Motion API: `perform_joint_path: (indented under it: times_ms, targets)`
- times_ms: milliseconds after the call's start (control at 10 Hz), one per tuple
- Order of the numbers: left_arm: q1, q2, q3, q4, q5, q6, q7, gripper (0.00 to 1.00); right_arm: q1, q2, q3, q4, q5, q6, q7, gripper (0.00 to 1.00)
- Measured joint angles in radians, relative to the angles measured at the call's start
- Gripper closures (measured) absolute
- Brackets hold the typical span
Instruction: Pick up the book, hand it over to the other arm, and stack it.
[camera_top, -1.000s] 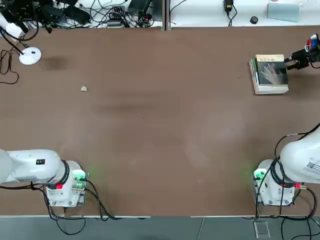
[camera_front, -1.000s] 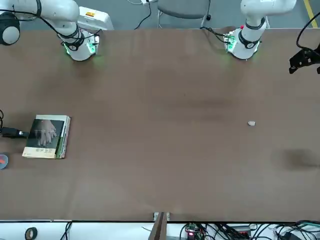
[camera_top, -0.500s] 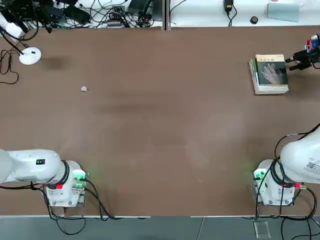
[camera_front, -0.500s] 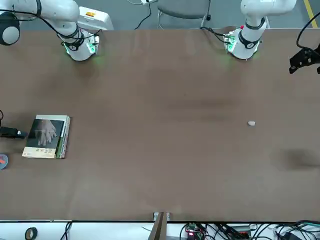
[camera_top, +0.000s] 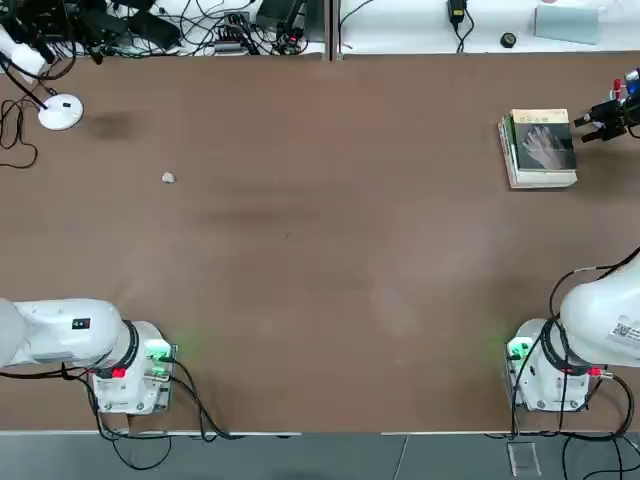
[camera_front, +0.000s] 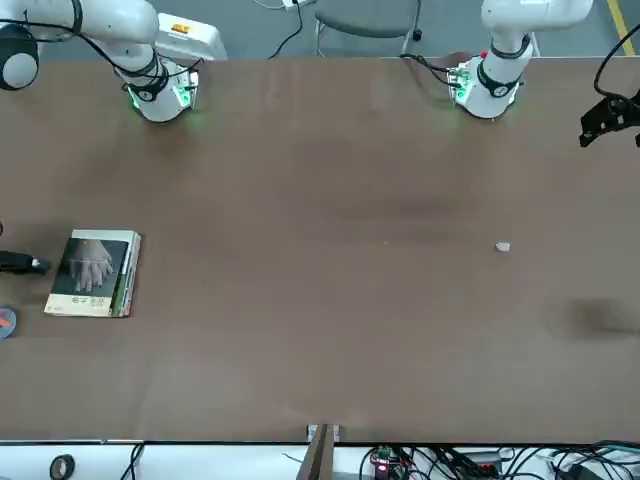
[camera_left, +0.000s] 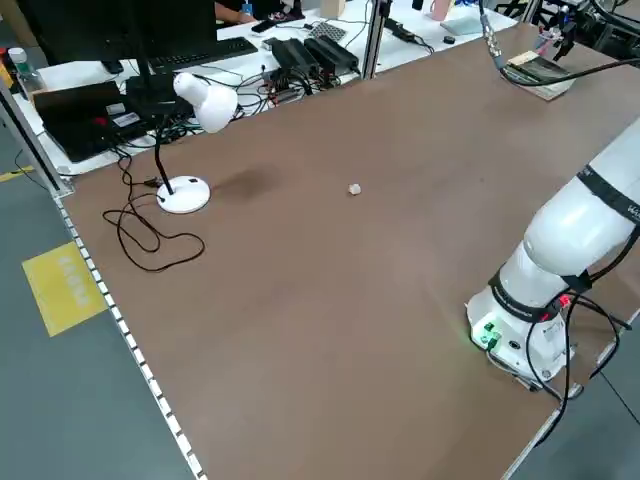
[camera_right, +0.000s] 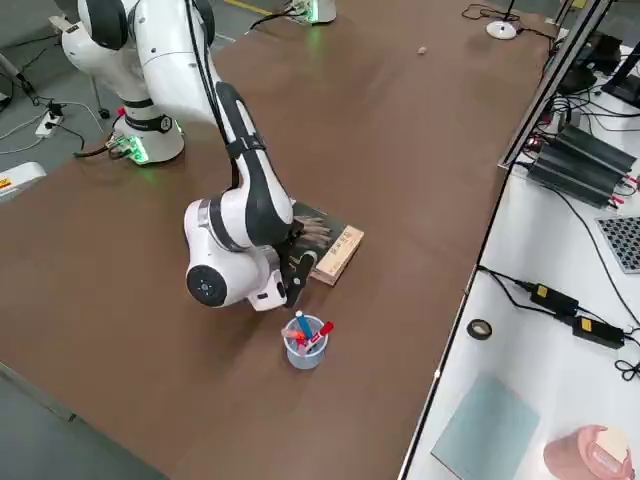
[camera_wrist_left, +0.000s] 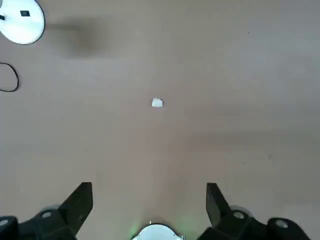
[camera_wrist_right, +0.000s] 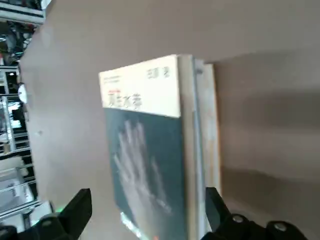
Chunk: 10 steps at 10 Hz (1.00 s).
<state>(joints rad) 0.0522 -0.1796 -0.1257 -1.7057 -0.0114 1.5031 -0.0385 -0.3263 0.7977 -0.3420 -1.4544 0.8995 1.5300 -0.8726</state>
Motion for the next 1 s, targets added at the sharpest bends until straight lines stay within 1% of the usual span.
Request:
perform_joint_path:
  times_ms: [300,700,900,1000]
  targets:
    - [0.000,0.000,0.000,0.015,0.000,0.000,0.004,0.00,0.000,-0.031,-0.001,0.010,-0.002,-0.056,0.064,0.00]
    - [0.005,0.001,0.003,0.031,0.000,0.000,0.009,0.00,0.006,-0.092,0.000,0.013,-0.043,-0.087,0.158,0.00]
    - [0.006,0.005,0.007,0.039,0.000,0.000,0.013,0.00,0.036,-0.129,-0.002,0.017,-0.090,-0.082,0.199,0.00]
    - [0.006,0.009,0.007,0.043,0.000,0.000,0.015,0.00,0.065,-0.148,-0.011,0.019,-0.118,-0.068,0.219,0.00]
